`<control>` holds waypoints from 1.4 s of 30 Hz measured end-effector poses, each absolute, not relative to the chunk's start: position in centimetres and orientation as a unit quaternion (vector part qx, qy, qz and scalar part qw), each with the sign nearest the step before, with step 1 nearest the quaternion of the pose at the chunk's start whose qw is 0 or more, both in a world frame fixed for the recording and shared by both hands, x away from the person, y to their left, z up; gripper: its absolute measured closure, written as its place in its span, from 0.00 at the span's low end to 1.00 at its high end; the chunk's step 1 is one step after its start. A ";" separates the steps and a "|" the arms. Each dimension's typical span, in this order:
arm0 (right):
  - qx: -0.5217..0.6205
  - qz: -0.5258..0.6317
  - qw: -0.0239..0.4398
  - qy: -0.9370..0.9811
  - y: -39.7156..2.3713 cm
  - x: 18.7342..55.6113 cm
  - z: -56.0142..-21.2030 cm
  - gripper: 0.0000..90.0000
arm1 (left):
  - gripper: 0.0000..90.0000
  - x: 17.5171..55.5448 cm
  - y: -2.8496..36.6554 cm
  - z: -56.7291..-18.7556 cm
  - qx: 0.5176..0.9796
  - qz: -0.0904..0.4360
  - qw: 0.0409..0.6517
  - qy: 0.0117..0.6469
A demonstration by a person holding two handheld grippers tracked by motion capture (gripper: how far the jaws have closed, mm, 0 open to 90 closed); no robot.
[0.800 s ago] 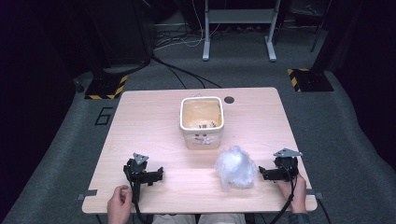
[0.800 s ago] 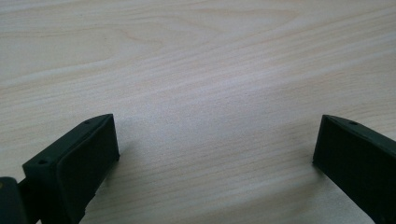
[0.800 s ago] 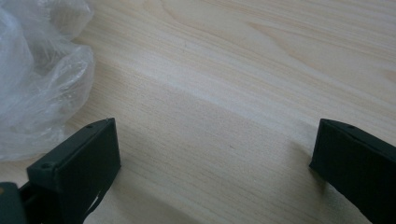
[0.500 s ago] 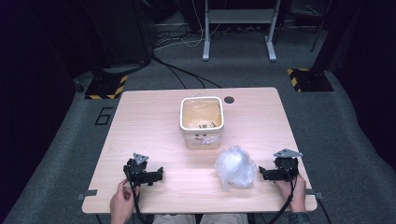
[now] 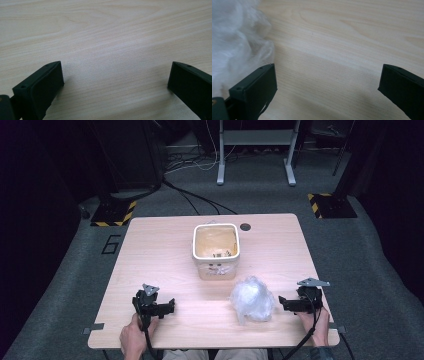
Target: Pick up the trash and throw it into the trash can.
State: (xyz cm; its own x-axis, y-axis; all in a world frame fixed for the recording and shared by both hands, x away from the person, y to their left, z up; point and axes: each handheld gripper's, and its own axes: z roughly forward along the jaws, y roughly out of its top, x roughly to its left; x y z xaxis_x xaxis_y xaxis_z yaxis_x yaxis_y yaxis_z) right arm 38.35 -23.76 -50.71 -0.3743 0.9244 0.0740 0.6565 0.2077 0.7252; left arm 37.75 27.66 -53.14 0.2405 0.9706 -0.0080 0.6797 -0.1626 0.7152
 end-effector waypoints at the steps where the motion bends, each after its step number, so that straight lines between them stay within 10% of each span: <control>1: 0.525 0.347 0.193 0.753 -23.8 38.3 -50.7 0.01 | 0.00 37.8 27.7 -53.1 0.725 0.236 0.308 0.569; 20: 0.477 0.390 0.179 0.767 -18.8 36.9 -45.1 0.00 | 0.00 37.7 27.7 -53.1 0.725 0.237 0.308 0.569; 42: 0.416 0.363 0.181 0.814 -10.9 37.9 -46.4 0.04 | 0.00 37.7 27.6 -53.1 0.725 0.237 0.308 0.569</control>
State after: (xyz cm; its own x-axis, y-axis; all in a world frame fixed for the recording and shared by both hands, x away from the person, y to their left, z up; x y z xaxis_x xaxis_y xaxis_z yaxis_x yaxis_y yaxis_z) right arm 37.87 -10.94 -46.41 -0.5876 0.8091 0.0071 0.5464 0.3903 0.7410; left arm 37.73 27.63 -53.14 0.2405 0.9706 -0.0063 0.6786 -0.1635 0.7160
